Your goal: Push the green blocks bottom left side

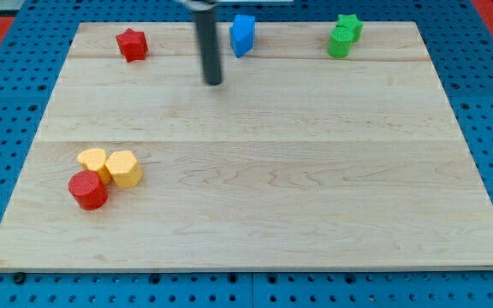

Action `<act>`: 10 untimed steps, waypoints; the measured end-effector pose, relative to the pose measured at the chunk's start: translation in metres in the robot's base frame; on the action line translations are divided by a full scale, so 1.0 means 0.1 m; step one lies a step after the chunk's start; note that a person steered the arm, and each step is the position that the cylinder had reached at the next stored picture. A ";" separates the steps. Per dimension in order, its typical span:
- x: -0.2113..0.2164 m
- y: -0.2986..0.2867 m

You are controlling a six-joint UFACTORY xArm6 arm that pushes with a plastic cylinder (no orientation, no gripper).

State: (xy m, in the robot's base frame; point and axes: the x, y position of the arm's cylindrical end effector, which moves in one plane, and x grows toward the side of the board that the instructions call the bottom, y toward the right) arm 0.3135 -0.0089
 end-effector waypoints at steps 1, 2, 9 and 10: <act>-0.06 1.06; 0.19 1.71; -0.76 1.53; -0.76 1.53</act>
